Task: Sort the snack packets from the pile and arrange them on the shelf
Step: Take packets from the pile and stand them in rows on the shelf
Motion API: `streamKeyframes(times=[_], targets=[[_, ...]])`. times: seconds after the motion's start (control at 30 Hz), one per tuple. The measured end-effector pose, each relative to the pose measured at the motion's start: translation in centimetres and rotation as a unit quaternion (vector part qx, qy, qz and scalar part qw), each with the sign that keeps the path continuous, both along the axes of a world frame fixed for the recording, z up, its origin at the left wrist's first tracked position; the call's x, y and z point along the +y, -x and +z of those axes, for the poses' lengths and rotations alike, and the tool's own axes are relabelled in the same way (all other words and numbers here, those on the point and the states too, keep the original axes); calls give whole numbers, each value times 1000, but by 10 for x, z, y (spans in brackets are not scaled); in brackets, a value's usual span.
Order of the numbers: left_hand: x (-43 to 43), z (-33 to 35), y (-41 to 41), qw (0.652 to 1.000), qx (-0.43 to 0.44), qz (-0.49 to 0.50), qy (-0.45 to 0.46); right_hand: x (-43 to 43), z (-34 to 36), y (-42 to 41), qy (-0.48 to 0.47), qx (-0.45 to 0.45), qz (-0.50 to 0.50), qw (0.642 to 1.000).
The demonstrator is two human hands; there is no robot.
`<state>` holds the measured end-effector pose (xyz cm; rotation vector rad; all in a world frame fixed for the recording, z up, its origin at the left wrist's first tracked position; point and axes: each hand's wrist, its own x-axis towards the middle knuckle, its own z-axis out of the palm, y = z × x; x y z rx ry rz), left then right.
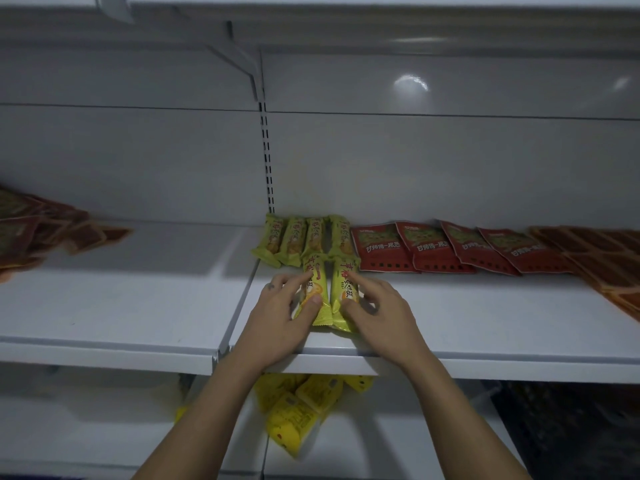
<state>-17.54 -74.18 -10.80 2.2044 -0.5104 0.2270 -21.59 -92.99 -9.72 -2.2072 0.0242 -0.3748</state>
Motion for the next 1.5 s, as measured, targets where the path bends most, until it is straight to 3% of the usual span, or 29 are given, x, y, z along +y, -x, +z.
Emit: streamKeyframes(times=[0.33, 0.6, 0.83, 1.03, 1.13, 1.33, 1.5], targets=[[13, 5, -16, 998, 8, -60, -26, 2, 16, -2, 22, 57, -35, 997], [15, 7, -20, 994, 6, -94, -57, 18, 16, -4, 139, 51, -38, 988], [21, 23, -26, 991, 28, -100, -82, 13, 19, -6, 140, 59, -30, 988], [17, 42, -63, 991, -20, -76, -112, -2, 38, -30, 121, 51, -33, 991], [9, 58, -84, 983, -52, -52, -166, -13, 48, -59, 162, 50, -35, 985], [-20, 73, -123, 942, -33, -9, -334, -17, 55, -127, 248, 125, -16, 961], [-29, 63, -136, 939, -12, -26, -343, -18, 47, -154, 290, 157, 11, 944]])
